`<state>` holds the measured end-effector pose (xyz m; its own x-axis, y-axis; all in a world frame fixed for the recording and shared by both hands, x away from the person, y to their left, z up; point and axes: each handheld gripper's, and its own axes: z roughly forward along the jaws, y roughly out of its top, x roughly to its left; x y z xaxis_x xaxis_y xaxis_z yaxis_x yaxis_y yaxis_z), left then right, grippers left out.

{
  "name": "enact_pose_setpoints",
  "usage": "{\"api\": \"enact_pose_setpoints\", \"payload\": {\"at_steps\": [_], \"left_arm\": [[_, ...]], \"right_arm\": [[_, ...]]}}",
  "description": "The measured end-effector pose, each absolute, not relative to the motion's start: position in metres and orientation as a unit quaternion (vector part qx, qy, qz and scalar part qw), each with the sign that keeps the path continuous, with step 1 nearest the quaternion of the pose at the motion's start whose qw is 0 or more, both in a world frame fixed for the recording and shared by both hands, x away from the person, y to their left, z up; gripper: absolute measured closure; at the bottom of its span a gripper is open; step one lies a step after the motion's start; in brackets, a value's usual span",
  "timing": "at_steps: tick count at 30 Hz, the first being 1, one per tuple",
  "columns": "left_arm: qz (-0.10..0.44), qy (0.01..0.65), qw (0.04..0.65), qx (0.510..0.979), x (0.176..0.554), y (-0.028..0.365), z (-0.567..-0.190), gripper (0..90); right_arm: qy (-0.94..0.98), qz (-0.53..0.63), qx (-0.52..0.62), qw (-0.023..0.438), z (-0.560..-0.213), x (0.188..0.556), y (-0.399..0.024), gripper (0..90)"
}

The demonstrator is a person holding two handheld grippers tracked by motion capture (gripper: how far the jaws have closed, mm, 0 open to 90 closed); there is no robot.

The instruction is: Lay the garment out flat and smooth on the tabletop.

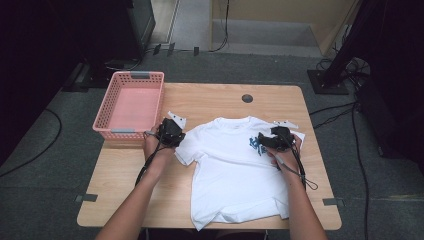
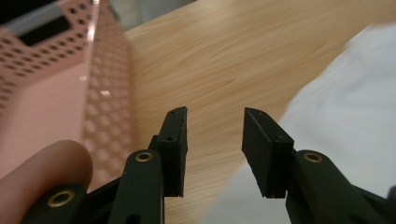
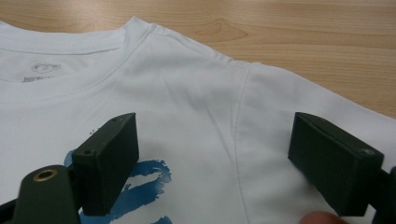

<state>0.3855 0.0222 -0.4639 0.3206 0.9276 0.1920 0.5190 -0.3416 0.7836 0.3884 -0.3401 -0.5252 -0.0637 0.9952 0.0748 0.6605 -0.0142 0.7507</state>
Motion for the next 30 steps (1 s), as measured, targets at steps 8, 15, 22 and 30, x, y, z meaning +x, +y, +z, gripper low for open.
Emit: {"api": "enact_pose_setpoints", "payload": {"at_steps": [8,15,22,30], "left_arm": [[0.171,0.499,0.311,0.790,0.393,0.005,-0.495,44.5],[0.151,0.514,0.301,0.789,0.398,0.010,-0.502,38.0],[0.185,0.517,0.281,0.787,0.402,0.013,-0.504,41.1],[0.195,0.530,0.281,0.776,0.421,0.013,-0.505,39.4]], "right_arm": [[0.610,0.363,0.673,0.207,-0.512,0.389,-0.348,22.7],[0.600,0.325,0.689,0.246,-0.503,0.388,-0.379,57.8],[0.614,0.308,0.677,0.265,-0.519,0.389,-0.383,51.1],[0.607,0.292,0.678,0.294,-0.523,0.400,-0.368,37.5]]}}
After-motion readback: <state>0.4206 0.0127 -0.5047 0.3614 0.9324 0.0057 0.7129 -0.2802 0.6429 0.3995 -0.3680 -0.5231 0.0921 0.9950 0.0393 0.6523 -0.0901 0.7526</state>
